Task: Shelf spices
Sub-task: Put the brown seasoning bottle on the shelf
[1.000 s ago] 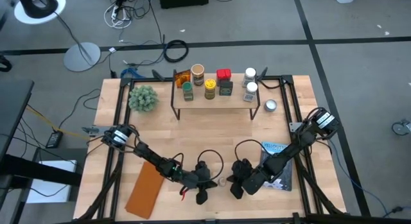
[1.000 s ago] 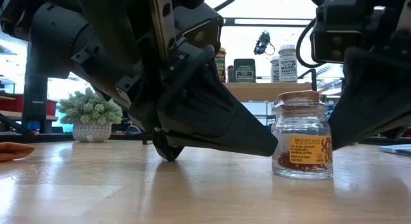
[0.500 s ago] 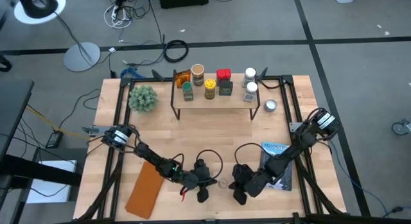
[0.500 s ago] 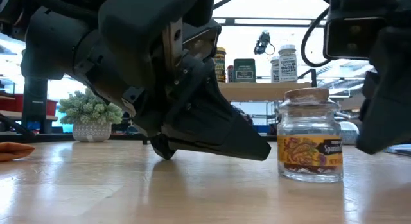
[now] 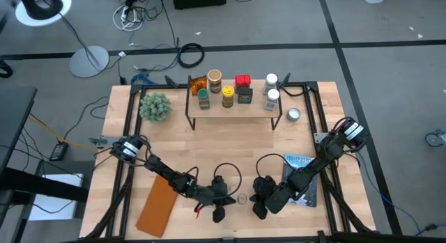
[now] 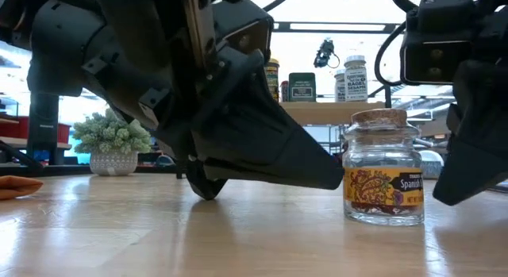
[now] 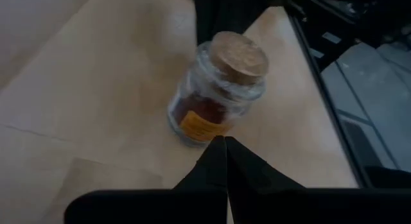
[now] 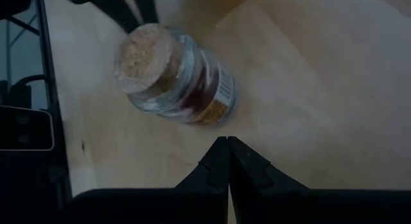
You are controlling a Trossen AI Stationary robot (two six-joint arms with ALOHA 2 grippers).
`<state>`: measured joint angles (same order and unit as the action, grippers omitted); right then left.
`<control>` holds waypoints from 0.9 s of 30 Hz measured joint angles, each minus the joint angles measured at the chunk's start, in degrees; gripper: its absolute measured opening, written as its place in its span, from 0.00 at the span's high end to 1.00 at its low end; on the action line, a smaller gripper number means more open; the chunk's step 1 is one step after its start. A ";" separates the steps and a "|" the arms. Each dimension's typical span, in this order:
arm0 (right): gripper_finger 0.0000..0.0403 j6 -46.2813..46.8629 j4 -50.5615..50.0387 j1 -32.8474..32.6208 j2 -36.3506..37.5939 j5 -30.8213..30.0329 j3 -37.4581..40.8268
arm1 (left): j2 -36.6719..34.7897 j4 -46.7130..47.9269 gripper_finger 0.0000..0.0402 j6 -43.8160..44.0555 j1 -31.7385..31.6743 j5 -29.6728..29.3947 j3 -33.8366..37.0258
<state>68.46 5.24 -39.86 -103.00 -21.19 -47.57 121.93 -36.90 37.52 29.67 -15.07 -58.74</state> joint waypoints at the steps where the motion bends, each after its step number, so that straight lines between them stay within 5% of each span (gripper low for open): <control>1: 1.00 -0.06 -0.15 0.00 0.00 -0.41 0.00 | 0.00 -0.38 1.00 0.24 0.13 0.17 0.00; 11: 1.00 -1.06 0.37 0.28 0.00 -4.77 0.00 | 0.07 -1.02 1.00 -1.13 0.37 0.97 -0.28; 27: 1.00 -1.52 2.87 0.28 0.00 -0.57 0.00 | 0.11 -0.70 1.00 -2.82 -1.72 -0.74 -0.31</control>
<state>66.94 8.11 -39.58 -103.00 -21.76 -47.57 122.04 -37.60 34.70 27.95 -15.81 -59.05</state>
